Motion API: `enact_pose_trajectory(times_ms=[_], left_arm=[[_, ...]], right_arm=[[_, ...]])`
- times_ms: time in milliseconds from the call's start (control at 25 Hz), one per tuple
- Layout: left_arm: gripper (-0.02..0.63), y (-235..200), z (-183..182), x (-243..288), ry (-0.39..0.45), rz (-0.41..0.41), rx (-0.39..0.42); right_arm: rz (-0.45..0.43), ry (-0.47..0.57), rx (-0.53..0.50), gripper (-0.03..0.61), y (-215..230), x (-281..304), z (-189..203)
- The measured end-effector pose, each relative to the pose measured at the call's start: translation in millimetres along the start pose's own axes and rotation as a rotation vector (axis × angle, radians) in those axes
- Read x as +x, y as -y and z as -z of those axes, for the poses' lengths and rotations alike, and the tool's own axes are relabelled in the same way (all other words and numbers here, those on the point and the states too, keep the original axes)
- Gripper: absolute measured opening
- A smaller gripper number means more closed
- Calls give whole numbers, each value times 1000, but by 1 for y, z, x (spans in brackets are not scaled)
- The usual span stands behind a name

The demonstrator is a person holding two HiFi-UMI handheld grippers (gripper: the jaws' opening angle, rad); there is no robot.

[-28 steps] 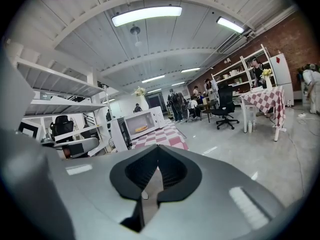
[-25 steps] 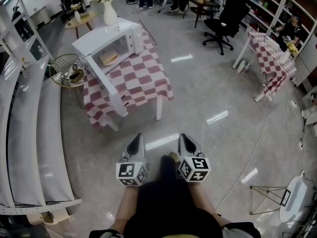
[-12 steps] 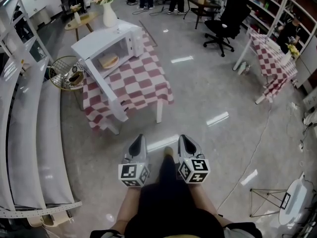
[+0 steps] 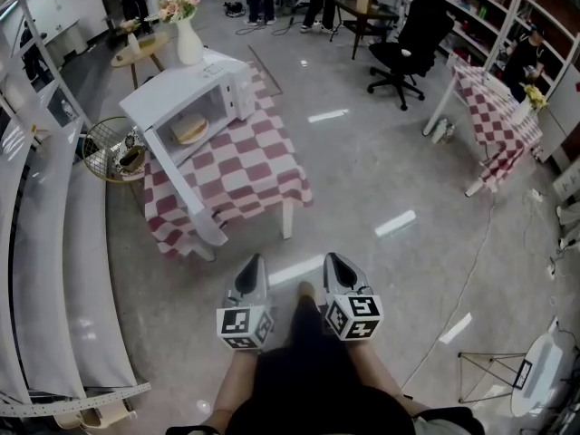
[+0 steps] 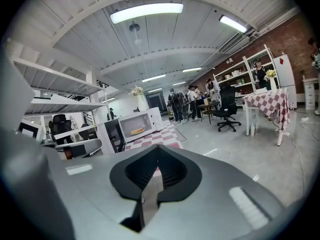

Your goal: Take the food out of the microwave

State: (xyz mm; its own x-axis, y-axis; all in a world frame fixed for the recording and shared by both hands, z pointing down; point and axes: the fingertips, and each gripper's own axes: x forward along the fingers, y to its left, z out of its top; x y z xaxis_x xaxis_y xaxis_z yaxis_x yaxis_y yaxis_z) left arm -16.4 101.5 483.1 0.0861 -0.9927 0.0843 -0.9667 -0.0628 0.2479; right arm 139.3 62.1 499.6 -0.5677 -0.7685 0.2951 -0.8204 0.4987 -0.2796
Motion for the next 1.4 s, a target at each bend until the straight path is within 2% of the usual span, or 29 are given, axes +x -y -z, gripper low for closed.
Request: enact_pose_trajectory(times_ms=[720, 1400], left_arm=[[8, -14, -17, 93, -12, -20, 2], [8, -38, -20, 177, -4, -88, -14]], right_arm=[[-26, -34, 2, 0, 39, 88, -42], [-65, -45, -16, 0, 78, 173, -77]])
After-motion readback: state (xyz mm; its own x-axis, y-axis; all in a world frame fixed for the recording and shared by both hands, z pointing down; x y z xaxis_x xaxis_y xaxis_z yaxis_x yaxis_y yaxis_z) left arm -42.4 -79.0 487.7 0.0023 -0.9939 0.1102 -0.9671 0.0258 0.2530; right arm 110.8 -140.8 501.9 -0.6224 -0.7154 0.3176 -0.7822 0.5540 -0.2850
